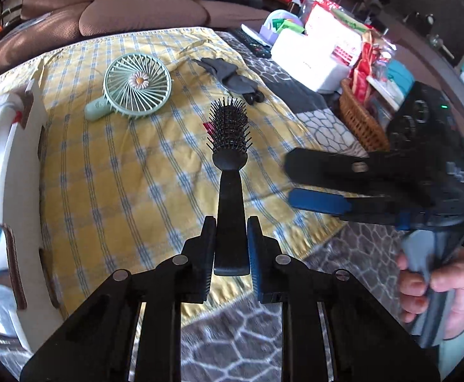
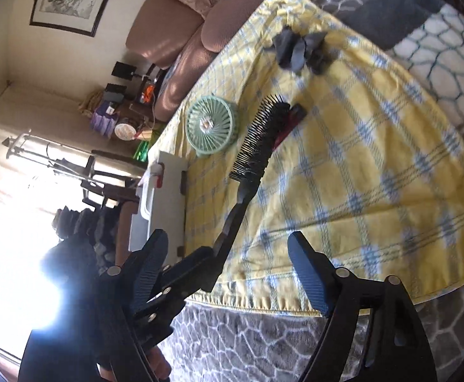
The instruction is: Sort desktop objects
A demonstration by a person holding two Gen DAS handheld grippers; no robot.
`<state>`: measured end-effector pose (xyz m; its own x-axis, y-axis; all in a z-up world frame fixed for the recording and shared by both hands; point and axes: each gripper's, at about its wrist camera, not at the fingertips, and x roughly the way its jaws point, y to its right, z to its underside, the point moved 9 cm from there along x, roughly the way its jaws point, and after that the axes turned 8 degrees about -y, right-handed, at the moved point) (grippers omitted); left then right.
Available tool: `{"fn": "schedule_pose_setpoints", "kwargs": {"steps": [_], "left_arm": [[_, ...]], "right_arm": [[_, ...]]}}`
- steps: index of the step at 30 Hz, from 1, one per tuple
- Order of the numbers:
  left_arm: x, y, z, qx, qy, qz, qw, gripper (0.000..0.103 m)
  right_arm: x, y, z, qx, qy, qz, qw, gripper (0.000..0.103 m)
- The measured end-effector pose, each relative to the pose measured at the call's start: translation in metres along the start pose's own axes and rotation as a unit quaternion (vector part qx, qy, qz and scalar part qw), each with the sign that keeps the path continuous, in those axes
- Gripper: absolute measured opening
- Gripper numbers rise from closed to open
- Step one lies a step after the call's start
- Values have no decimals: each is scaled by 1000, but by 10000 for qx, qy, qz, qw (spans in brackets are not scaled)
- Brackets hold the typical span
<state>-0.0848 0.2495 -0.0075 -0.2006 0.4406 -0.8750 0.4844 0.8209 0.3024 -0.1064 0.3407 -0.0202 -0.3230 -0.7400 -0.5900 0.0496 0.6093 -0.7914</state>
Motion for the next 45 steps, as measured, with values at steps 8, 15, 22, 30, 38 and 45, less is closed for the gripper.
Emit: {"fn": "schedule_pose_setpoints", "kwargs": {"steps": [8, 15, 22, 30, 38, 45], "left_arm": [[-18, 16, 30, -228, -41, 423, 9988, 8], [-14, -3, 31, -181, 14, -107, 9998, 53], [16, 5, 32, 249, -301, -446, 9982, 51], [22, 3, 45, 263, -253, -455, 9983, 18], [19, 2, 50, 236, -278, -386, 9986, 19], [2, -1, 57, 100, -195, -87, 9997, 18]], "right_arm": [[41, 5, 17, 108, -314, -75, 9994, 32], [30, 17, 15, 158, -206, 48, 9997, 21], [22, 9, 5, -14, -129, 149, 9998, 21], [-4, -5, -12, -599, 373, 1402, 9876, 73], [40, 8, -34, -663, 42, 2563, 9643, 60], [28, 1, -25, -601, 242, 2042, 9768, 31]]}}
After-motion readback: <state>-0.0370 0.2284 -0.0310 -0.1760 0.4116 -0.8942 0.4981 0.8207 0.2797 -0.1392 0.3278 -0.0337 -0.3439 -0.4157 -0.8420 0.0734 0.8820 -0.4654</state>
